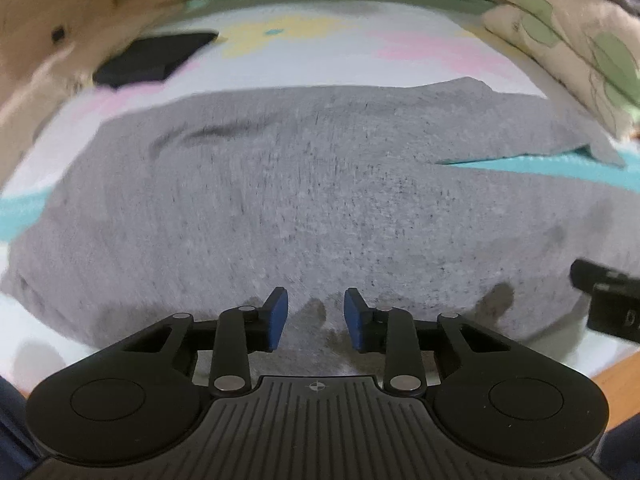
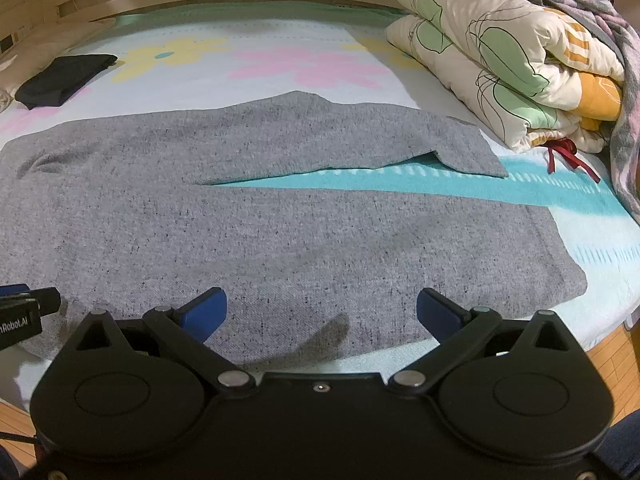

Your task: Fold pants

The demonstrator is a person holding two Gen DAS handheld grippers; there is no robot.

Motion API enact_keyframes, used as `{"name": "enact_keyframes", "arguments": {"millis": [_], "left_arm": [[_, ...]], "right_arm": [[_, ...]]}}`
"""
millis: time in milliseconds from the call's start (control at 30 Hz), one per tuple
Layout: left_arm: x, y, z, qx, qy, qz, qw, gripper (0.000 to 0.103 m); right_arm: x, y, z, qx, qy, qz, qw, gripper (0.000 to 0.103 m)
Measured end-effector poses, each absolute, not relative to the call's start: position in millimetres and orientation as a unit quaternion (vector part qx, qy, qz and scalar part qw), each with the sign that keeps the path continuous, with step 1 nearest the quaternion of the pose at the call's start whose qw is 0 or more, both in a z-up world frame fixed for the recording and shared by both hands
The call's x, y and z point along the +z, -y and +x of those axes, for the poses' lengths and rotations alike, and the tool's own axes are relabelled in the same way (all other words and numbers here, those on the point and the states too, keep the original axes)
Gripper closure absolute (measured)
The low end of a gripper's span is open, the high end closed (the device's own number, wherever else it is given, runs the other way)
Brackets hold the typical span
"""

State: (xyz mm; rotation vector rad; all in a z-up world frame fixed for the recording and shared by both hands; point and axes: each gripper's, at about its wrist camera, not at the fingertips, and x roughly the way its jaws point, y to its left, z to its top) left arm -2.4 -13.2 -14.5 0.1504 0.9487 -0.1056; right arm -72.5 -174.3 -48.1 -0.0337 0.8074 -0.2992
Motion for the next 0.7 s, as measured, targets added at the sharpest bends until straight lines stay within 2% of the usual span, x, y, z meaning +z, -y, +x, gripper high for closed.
{"name": "enact_keyframes", "arguments": {"millis": [700], "left_arm": [[-13.0, 10.4, 1.6, -0.056, -0.460, 0.074, 0.883, 0.072]], "right_arm": [[-49.8, 172.9, -73.0, -0.145, -0.392, -0.018, 0.908, 0.002]]}}
